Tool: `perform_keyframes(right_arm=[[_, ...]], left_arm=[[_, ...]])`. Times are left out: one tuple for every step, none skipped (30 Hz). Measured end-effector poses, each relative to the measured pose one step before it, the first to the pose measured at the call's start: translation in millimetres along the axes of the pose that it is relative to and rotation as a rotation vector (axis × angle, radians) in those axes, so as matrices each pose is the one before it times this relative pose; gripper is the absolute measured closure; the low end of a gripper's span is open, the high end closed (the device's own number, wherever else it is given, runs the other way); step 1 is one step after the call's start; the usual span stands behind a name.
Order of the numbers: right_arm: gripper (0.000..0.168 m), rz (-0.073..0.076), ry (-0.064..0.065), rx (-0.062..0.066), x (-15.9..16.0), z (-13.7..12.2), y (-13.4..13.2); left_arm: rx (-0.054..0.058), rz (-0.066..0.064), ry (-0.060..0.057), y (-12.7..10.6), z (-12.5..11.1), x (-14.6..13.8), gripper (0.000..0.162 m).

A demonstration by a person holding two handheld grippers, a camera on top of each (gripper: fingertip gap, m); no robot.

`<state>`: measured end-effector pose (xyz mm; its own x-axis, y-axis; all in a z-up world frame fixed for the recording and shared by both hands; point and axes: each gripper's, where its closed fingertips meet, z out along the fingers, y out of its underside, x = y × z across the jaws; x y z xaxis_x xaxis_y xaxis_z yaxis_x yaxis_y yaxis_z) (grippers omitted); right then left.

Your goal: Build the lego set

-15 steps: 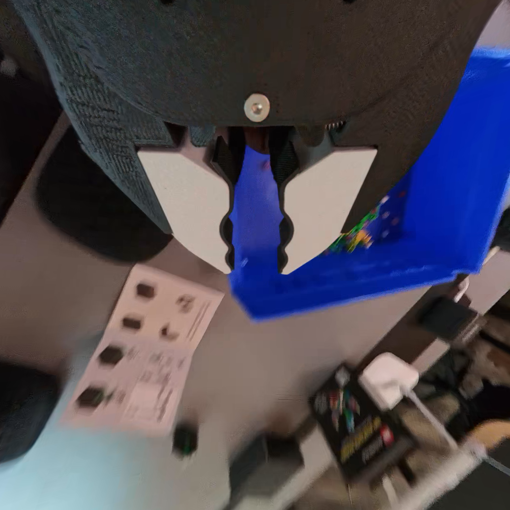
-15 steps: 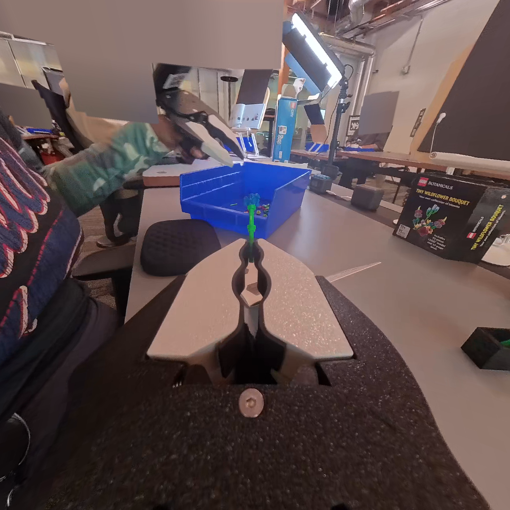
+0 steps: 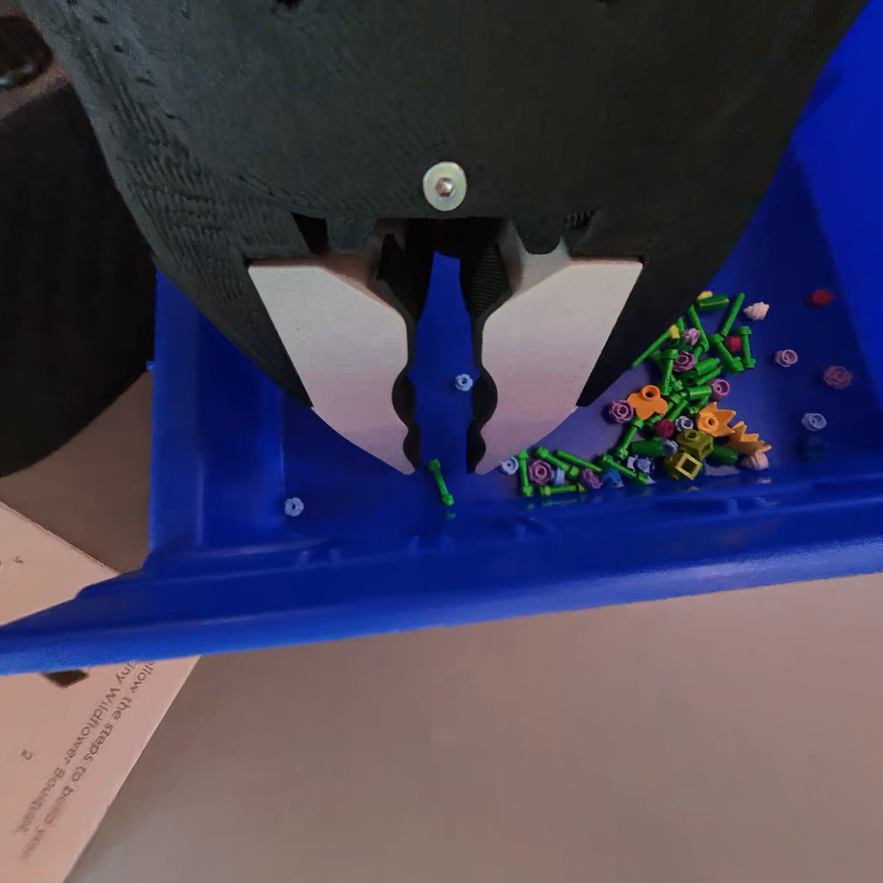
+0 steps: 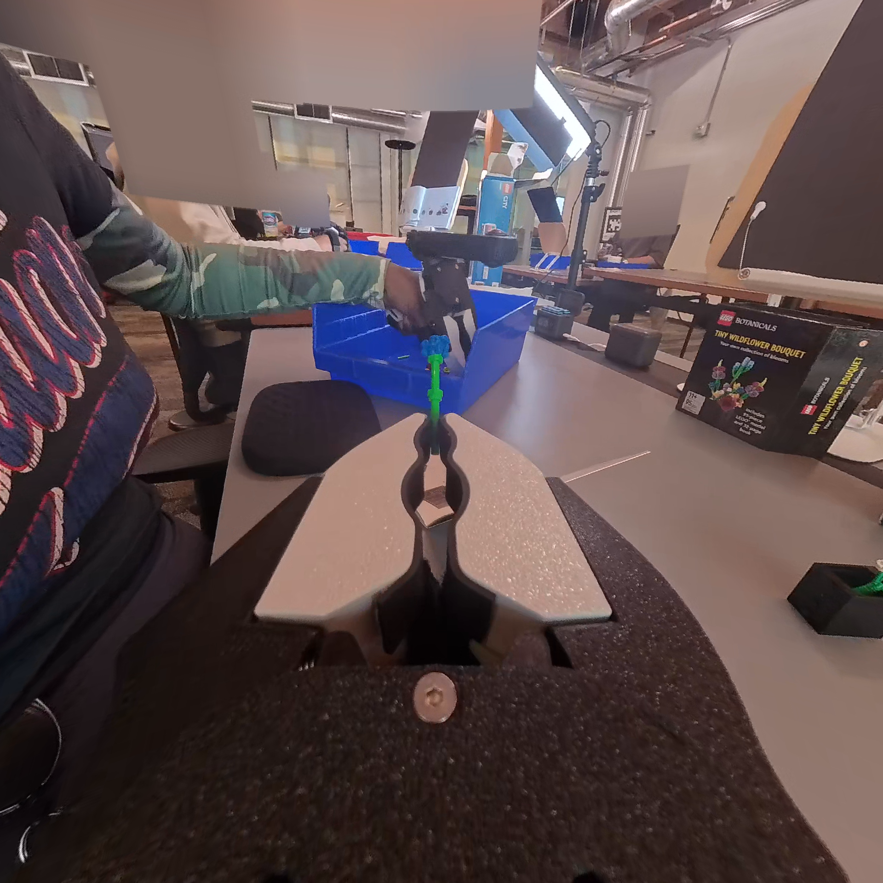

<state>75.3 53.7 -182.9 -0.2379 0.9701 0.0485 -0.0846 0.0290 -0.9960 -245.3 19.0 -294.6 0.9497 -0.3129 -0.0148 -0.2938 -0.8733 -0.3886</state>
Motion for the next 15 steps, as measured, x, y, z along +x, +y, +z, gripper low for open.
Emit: perform_keyframes(right_arm=[[0.166,-0.0003,0.0012,0.0020,0.20,-0.18,-0.09],[0.165,0.0009,0.0012,0.0026,0.35,0.00,-0.14],[0.165,0.0012,0.0011,0.0026,0.51,-0.05,-0.13],[0.165,0.0007,-0.0011,0.0018,0.29,0.00,-0.03],[0.165,0.0001,-0.0015,0.0003,0.04,0.17,-0.01],[0.165,-0.0009,0.0005,0.0004,0.02,0.04,0.05],[0.166,-0.0027,0.0018,0.0000,-0.08,0.02,-0.02],[0.166,-0.0047,0.0023,-0.0005,-0.19,-0.04,0.12],[0.166,-0.0063,0.0030,-0.0009,-0.26,0.10,0.07],[0.165,-0.0066,0.0020,-0.0018,-0.33,0.14,0.00],[0.166,-0.0051,0.0008,-0.0030,-0.36,0.19,0.37],[0.165,-0.0024,0.0016,-0.0039,-0.07,0.44,0.53],[0.165,-0.0002,0.0011,-0.0041,0.21,0.40,0.69],[0.166,0.0007,-0.0009,-0.0035,-0.04,0.33,0.50],[0.165,0.0002,-0.0004,-0.0006,-0.05,0.05,0.09]], left_arm=[[-0.0159,-0.0141,0.0029,0.78,1.78,0.45,0.141],[-0.0063,-0.0090,0.0008,-0.55,0.75,0.53,0.141],[-0.0088,0.0021,-0.0044,-0.34,0.81,0.05,0.141],[-0.0150,0.0113,-0.0071,0.32,1.23,-0.25,0.140],[-0.0158,0.0111,-0.0082,0.36,1.47,-0.61,0.139],[-0.0118,0.0043,-0.0067,-0.43,1.41,-0.92,0.139],[-0.0069,-0.0011,-0.0014,-1.17,1.50,-0.81,0.139],[-0.0058,-0.0041,0.0051,-1.27,1.88,-0.27,0.139],[-0.0040,-0.0065,0.0145,-1.47,1.86,0.84,0.144],[-0.0004,-0.0068,0.0144,-1.74,1.17,1.29,0.150],[-0.0041,0.0071,0.0018,-0.54,0.57,0.46,0.154],[-0.0108,0.0231,-0.0141,0.80,-0.10,-0.58,0.158],[-0.0122,0.0290,-0.0166,1.43,-0.56,-0.06,0.158],[-0.0107,0.0256,-0.0089,2.02,-1.19,1.55,0.158],[0.0008,0.0162,-0.0162,1.56,-3.59,0.61,0.158]])
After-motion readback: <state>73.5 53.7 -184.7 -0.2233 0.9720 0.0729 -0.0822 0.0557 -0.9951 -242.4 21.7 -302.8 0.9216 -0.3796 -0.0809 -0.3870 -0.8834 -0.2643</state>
